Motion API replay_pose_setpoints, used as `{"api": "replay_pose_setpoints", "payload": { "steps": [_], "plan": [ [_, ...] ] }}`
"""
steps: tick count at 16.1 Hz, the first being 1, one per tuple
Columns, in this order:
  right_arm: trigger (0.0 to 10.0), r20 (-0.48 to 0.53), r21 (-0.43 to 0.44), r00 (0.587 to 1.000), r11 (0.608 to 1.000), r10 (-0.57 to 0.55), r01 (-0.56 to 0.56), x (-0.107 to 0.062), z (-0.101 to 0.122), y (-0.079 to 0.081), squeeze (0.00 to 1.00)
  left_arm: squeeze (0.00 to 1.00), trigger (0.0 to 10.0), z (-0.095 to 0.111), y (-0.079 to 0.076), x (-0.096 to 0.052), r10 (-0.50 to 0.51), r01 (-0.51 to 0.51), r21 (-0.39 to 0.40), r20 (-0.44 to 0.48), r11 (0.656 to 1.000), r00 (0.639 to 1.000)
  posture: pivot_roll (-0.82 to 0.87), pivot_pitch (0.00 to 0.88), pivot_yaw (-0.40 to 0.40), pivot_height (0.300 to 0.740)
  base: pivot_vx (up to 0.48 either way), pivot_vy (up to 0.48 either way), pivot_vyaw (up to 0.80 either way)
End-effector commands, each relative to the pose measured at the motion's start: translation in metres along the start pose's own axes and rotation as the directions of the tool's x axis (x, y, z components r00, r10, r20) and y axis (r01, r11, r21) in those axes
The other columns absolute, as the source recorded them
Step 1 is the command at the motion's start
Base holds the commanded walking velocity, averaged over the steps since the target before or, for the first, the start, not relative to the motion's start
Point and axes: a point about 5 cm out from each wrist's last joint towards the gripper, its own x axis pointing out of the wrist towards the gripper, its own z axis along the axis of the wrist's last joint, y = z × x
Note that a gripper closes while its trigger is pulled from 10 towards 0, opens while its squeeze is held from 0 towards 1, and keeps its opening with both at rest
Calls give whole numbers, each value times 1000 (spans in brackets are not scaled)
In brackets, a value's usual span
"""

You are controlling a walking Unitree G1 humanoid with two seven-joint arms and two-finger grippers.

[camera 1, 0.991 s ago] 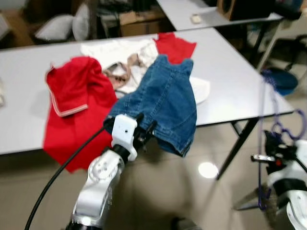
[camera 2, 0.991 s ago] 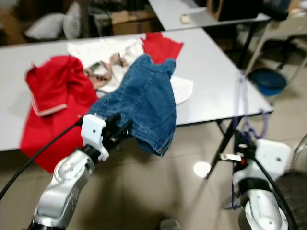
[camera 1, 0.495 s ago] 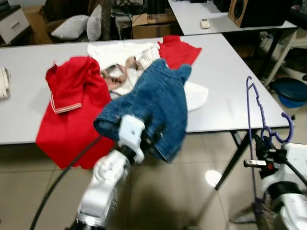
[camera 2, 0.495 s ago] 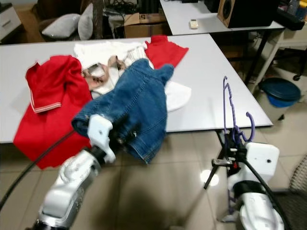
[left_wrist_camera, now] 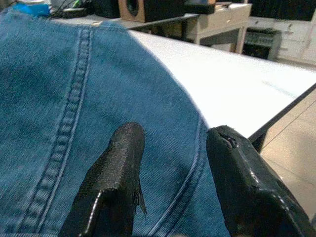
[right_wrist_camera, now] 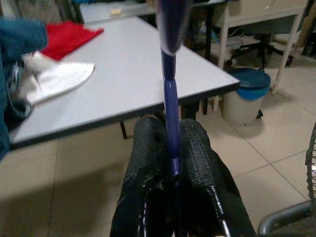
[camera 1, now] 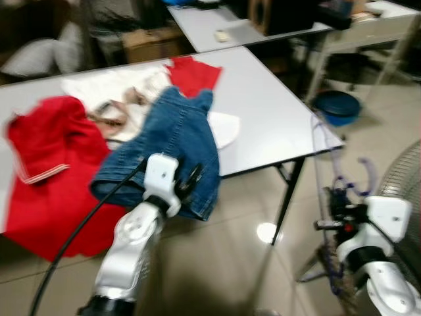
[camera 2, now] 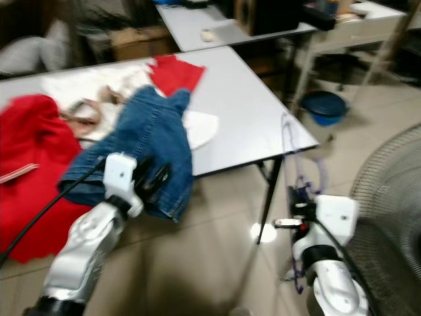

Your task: Hang hanger

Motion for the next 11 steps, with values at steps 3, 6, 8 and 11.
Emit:
{"api": "replay_pose_setpoints", "payload": {
  "steps": [3, 6, 8, 11],
  "plan": [
    [10000, 16, -29, 1000, 1000, -3, 4, 9, -2, -7, 0, 0, 10000, 5, -4, -1, -81, 80, 73, 17, 994, 997, -75, 0, 86, 740, 0, 0, 0],
    [10000, 28, -29, 1000, 1000, -10, 11, 14, -3, -5, 0, 1000, 10000, 13, 7, -4, -203, 193, 155, 45, 969, 978, -84, 0, 94, 740, 0, 0, 0],
    [10000, 50, -34, 999, 999, -3, 5, 16, 0, -2, 0, 1000, 10000, 24, 22, -1, -251, 224, 300, 57, 927, 966, -95, 0, 96, 740, 0, 0, 0],
    [10000, 44, -78, 999, 997, 18, -14, 12, -2, -6, 0, 1000, 10000, 26, 26, -14, -502, 494, 392, -91, 776, 860, -103, 0, 105, 740, 0, 0, 0]
  ]
}}
